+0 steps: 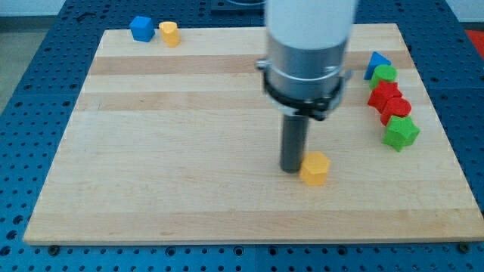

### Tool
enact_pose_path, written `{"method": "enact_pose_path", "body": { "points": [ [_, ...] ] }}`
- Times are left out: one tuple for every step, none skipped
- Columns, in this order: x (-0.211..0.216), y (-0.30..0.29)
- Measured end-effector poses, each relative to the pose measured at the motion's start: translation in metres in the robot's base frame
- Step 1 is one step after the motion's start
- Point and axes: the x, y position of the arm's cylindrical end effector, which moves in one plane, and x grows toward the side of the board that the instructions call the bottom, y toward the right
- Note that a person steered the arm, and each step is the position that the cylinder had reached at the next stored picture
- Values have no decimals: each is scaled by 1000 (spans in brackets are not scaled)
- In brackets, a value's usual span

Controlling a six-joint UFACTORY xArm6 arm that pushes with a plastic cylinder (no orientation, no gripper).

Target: Slide yellow hexagon to bottom right

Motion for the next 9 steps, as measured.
{"method": "enact_pose_path", "body": {
  "points": [
    [0,12],
    [13,12],
    [23,16],
    [16,39],
    [6,63],
    [14,63],
    [38,60],
    [39,71],
    [27,108]
  ]
}}
